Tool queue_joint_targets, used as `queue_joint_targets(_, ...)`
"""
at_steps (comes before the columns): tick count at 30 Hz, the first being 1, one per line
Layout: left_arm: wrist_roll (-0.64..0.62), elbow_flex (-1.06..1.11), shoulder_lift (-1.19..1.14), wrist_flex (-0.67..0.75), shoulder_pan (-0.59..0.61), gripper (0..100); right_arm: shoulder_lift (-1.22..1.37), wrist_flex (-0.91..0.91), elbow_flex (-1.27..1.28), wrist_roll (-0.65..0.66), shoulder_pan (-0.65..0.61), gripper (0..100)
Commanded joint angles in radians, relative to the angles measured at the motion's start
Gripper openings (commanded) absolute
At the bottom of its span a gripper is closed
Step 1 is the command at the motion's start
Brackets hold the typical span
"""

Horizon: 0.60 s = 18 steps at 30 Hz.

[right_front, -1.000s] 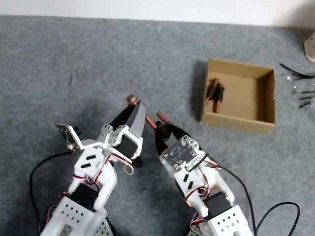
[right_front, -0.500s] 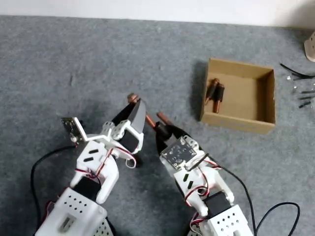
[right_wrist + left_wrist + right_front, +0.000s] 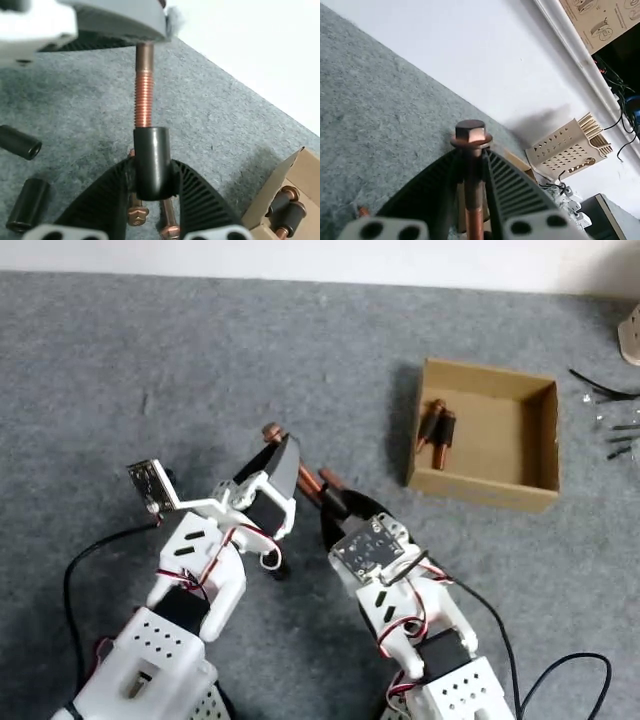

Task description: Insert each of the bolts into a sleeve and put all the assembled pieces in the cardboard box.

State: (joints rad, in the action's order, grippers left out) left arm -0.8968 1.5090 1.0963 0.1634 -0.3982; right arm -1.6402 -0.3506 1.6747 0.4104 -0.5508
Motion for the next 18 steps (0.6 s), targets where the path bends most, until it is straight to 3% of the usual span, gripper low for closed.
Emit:
queue_joint_targets(1,-0.006,-0.033,-0.012,0.002,-0.028,1,-0.019,0.064,0.137,-0.009,0.01,0.5)
queue_joint_targets(18,-0.063,-0.068,-0.021,0.0,-0.028,1,-0.018,0.065,0.139,-0.017,0.021,0.5)
